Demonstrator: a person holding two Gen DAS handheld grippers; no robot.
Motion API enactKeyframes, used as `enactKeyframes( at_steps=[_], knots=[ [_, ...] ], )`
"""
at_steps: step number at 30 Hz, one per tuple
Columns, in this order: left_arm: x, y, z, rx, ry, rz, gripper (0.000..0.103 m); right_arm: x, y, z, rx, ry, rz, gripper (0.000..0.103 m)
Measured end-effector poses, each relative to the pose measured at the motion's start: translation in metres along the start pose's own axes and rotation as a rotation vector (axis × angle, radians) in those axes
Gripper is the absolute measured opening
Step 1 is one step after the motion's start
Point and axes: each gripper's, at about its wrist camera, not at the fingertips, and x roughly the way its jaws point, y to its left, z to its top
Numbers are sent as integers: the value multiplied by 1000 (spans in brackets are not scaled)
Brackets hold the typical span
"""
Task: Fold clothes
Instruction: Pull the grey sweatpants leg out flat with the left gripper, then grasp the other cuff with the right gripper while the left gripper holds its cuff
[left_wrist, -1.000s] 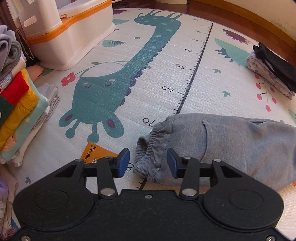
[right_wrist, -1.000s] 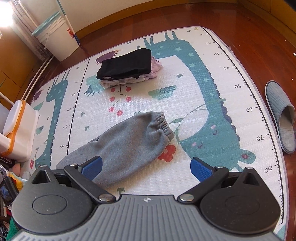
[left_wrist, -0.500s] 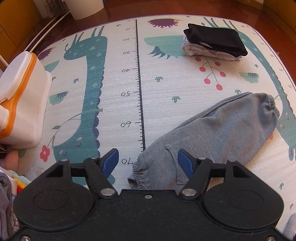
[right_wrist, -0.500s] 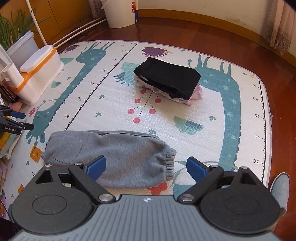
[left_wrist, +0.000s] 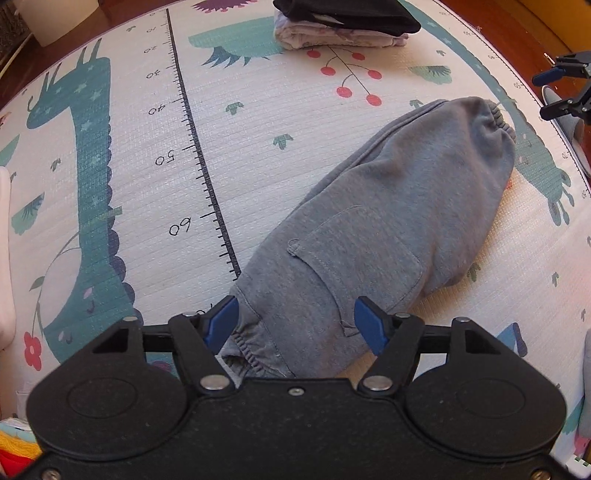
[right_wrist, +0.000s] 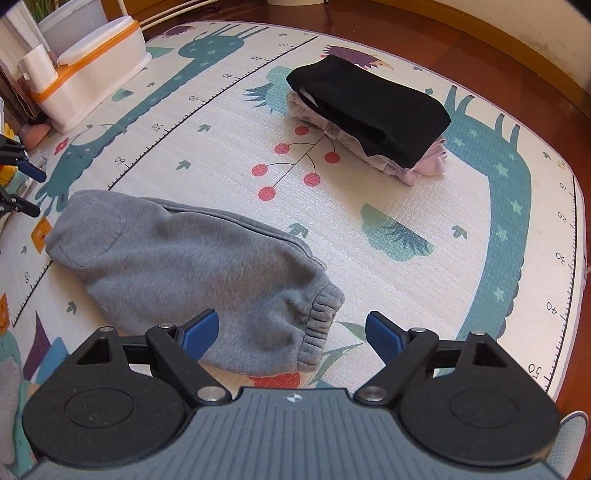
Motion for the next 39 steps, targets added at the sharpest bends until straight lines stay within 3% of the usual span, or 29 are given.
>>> enactKeyframes(
  at_steps=[10,14,21,26,31,39],
  knots=[
    [35,51,-8,-82,-14,-69,56,62,15,6,-212,29,-33,83],
    [52,54,-8,-76,2,-80,50,78,7,9,-173,24,-10,83],
    [74,54,-5,-62,17,-123,48,103,-2,19,-111,5,34,69],
    [77,48,-4,-29,3,-139,35,116,7,13,-165,33,18,63],
    [65,42,-7,20,-31,-97,17,103,-1,11,-153,-18,-9,26],
    [33,16,-23,117,-152,-30,13,81,2,4,-202,-59,-9,14]
  ],
)
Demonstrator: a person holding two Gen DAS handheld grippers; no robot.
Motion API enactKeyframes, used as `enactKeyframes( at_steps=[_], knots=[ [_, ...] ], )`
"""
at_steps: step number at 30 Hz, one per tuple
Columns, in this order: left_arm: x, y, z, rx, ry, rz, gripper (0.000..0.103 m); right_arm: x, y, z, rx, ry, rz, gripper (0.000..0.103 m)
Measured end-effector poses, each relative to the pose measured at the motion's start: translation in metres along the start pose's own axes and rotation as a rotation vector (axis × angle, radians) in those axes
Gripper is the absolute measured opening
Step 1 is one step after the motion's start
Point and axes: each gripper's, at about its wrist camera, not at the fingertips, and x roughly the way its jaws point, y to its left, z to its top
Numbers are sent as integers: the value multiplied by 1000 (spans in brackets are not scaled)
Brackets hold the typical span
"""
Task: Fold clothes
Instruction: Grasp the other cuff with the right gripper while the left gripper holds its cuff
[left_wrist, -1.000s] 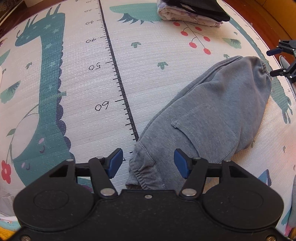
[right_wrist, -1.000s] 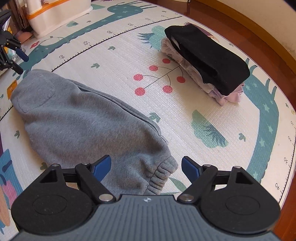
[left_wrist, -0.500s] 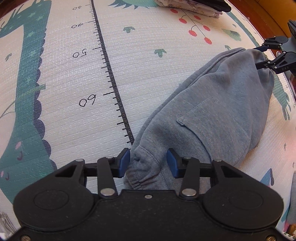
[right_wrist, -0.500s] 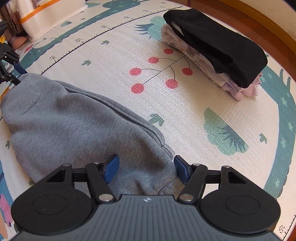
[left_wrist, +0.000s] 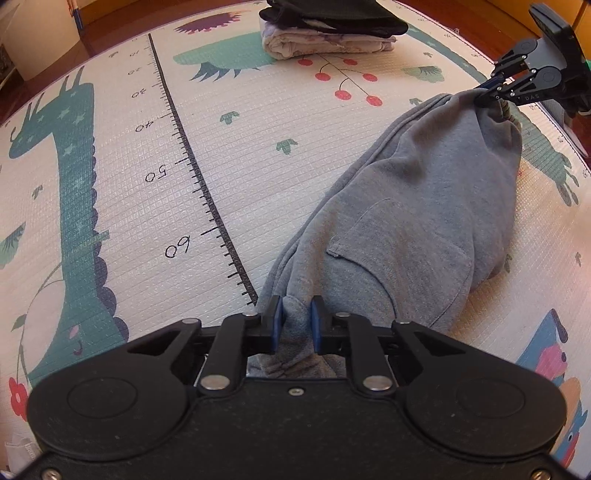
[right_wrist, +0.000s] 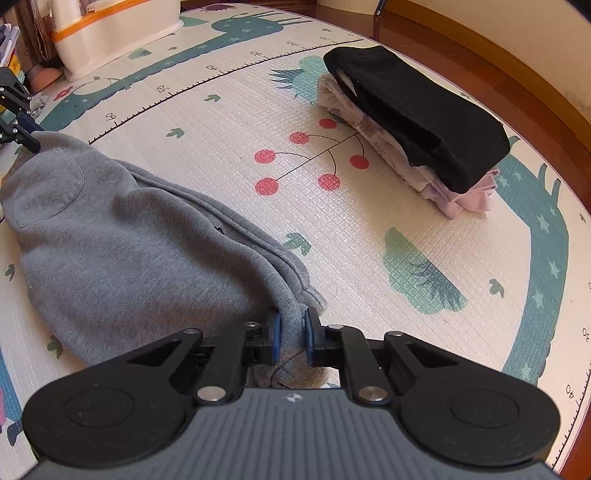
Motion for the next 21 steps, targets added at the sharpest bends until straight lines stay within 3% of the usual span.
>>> enactKeyframes(
  at_steps=[10,13,21],
  knots=[
    [-57,-39,-24,141,-139,-29,12,-63,16,-25,-136,-89,-13,12],
    [-67,-56,-39,214,-141,-39,12,-82,28,-43,-177,-105,-26,12],
    [-73,-91,-91,406,-88,-60,12,-118,84,-93,-451,-128,-112,11]
  ],
)
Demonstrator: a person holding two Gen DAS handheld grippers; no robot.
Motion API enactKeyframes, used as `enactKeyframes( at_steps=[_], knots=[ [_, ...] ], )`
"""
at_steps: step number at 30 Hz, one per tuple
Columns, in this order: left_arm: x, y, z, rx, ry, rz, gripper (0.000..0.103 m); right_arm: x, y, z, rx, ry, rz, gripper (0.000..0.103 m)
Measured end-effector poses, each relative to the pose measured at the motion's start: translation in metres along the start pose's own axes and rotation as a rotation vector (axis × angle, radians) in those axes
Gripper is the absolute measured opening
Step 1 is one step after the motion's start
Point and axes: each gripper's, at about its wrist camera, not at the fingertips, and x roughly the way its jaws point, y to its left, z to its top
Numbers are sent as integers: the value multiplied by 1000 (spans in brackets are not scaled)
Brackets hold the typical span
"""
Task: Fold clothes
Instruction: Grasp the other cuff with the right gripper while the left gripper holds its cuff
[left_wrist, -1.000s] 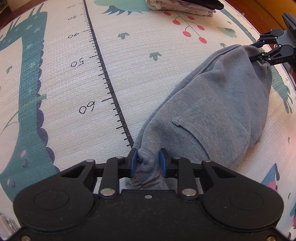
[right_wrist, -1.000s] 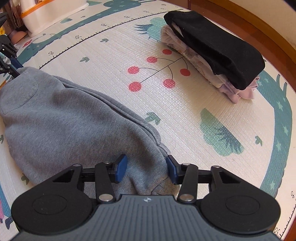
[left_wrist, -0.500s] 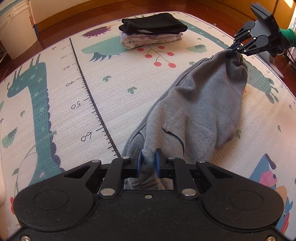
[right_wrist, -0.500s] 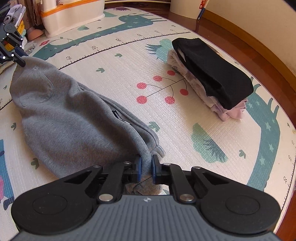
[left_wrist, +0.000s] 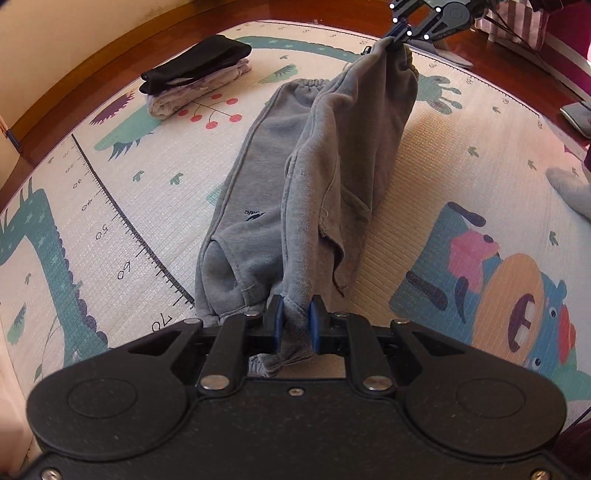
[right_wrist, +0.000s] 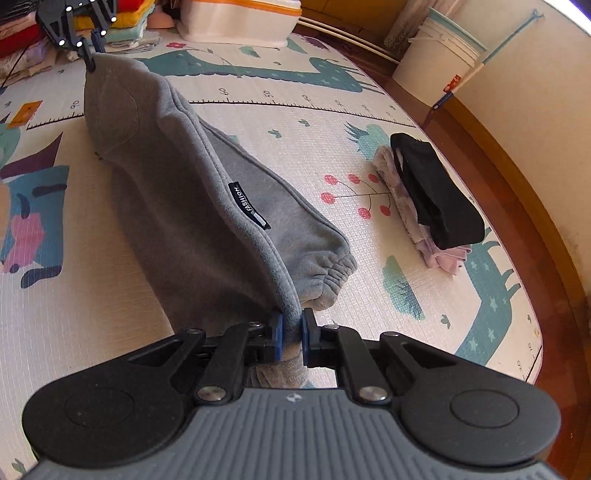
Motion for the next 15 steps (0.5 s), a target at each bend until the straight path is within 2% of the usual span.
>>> enactKeyframes(
  at_steps=[4,7,12,15],
  knots=[
    [2,-25,-15,105,39,-13,11,-21,43,-3,-190,-21,-13,11],
    [5,-42,-24,176,66,-23,11,-35,75,-12,-293,-23,11,11],
    [9,-68,-38,266,93,-56,12,-50,117,-26,-389,-10,88,11],
    [12,-86,-44,353,106,-61,12,-51,140,-37,-443,10,136,11]
  ],
)
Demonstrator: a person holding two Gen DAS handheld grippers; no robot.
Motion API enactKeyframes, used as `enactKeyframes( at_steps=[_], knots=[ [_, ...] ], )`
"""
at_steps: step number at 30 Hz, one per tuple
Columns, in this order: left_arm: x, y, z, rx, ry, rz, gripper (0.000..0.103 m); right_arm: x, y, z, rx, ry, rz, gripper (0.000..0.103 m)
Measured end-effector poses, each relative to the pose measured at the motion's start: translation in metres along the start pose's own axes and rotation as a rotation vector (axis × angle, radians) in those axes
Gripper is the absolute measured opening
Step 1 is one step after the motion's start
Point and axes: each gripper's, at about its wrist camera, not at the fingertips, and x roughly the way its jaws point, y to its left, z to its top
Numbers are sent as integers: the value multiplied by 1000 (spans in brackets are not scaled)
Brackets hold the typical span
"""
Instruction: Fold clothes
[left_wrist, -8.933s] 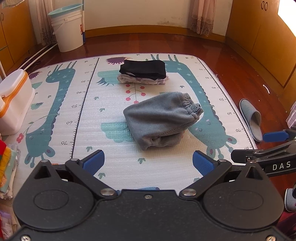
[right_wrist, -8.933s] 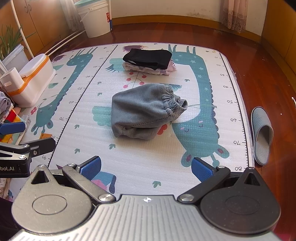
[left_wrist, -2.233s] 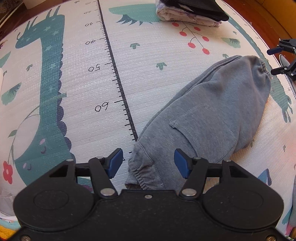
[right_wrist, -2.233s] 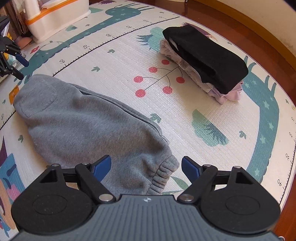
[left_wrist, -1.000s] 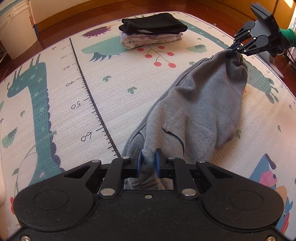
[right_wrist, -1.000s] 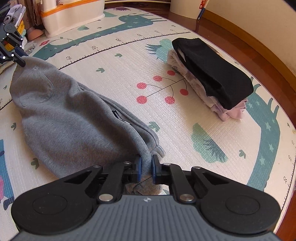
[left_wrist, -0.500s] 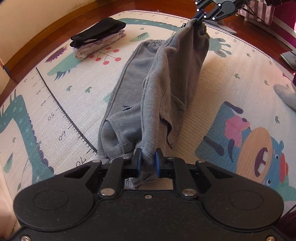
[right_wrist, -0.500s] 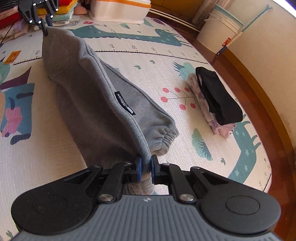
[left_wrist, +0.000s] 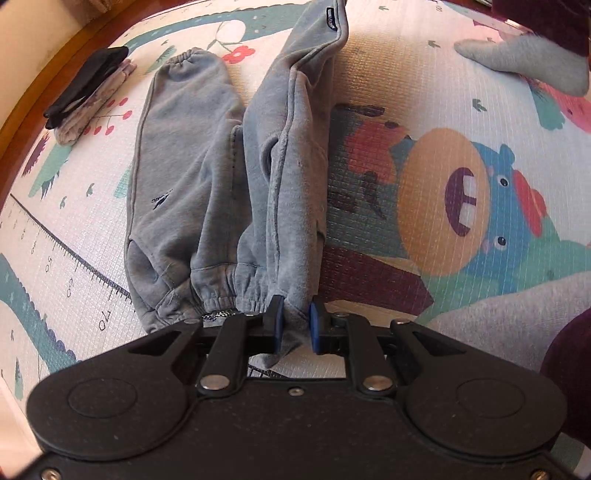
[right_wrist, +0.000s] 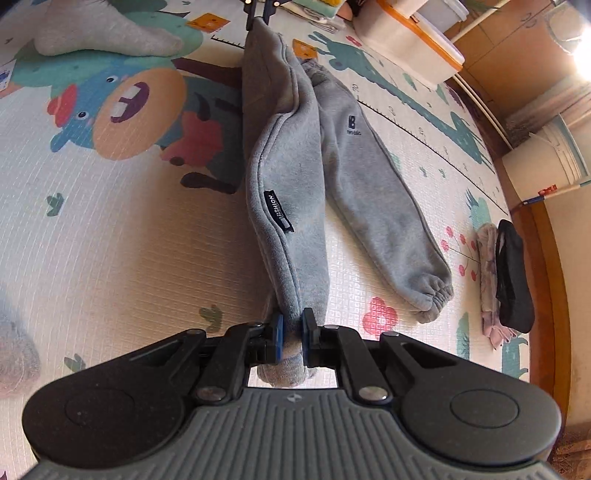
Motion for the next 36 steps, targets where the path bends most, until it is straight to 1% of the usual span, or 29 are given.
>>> enactKeyframes(
  at_steps=[3,7,12,13,14,15,16,17,18,19,20,21,23,25,26,27,29,30,31,32,34,35,36],
  knots=[
    [8,-13,1,68,13,-4,12,5,21,-2,-50,11,58,11],
    [14,-22,0,130,21,-13,12,10,40,-6,-84,26,130,11],
    [22,-35,0,180,25,-32,12,14,56,-11,-97,66,223,12],
    [23,-37,1,183,26,-37,13,16,58,-12,-92,79,242,14],
    [23,-39,1,185,36,-67,14,17,60,-12,-90,94,265,15],
    [23,-41,0,187,45,-96,21,18,61,-13,-97,111,299,17],
    [22,-42,0,183,55,-120,26,20,62,-13,-106,126,323,20],
    [22,-42,0,178,65,-144,28,21,63,-12,-116,141,348,23],
    [22,-43,-1,173,75,-168,35,22,64,-12,-120,158,375,28],
    [20,-40,-2,153,83,-192,43,22,61,-10,-106,177,411,37],
    [18,-37,-2,127,86,-215,44,23,57,-8,-90,194,439,39],
    [16,-30,-3,86,87,-236,44,24,52,-5,-70,214,467,39],
    [14,-6,-3,-77,66,-240,44,25,34,0,10,258,519,39],
    [11,18,-3,-241,44,-240,44,26,10,3,135,268,571,39],
    [9,33,-7,-339,21,-218,44,26,-7,4,220,260,591,39],
    [7,47,-10,-437,-1,-196,44,26,-26,3,309,235,603,39],
    [5,72,-19,-623,-36,-147,44,28,-65,0,485,183,614,43],
    [5,82,-25,-711,-50,-120,44,33,-85,-4,560,163,578,49],
    [5,92,-30,-799,-63,-93,44,38,-105,-8,635,141,542,51],
    [5,102,-36,-887,-76,-68,44,44,-124,-11,700,122,499,51],
    [9,114,-48,-1048,-93,-53,44,59,-152,-20,775,112,381,50],
    [11,115,-53,-1109,-104,-54,44,68,-163,-25,814,113,335,50],
    [12,117,-57,-1170,-115,-55,44,81,-178,-32,864,111,255,50]
  ],
)
